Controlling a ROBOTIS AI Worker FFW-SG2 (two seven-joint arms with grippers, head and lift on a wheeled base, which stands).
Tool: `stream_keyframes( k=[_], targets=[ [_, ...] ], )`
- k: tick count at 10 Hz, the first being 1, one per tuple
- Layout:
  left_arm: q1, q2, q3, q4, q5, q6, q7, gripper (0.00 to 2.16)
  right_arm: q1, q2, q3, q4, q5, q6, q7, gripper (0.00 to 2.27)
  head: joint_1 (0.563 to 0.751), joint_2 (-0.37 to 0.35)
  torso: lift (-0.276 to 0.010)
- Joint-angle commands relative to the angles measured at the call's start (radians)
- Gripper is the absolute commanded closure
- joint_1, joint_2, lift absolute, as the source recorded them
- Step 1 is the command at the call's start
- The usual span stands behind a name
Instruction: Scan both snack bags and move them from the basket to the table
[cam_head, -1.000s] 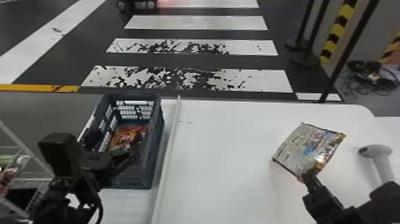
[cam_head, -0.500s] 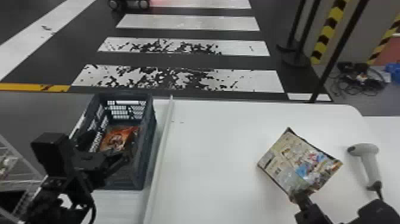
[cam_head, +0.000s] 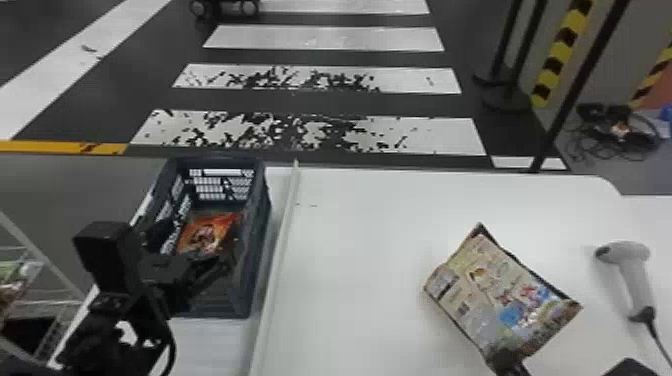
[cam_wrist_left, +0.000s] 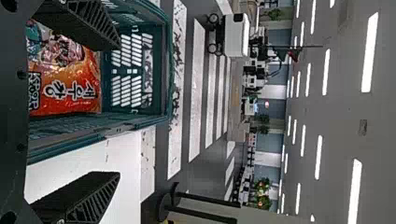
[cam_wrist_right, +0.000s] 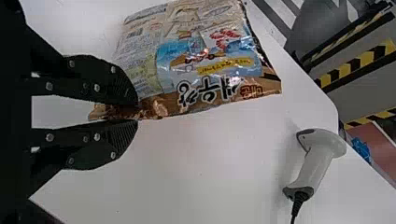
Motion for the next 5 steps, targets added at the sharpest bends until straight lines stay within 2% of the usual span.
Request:
stream_keyframes(
  k=[1, 5],
  targets=[
    [-0.001, 0.000, -0.001, 0.000, 0.000, 0.000, 0.001, 0.03, 0.021, 0.002, 0.015, -0.033, -0.010, 0.037, -0.004, 0.00, 0.695, 0.039, -0.098],
    [0.007, 0.002, 0.001, -0.008, 0.000, -0.003, 0.001, 0.03, 0.048, 0.002, 0.037, -0.112, -0.001, 0.061, -0.016, 0.08, 0.695, 0.075, -0.098]
  ],
)
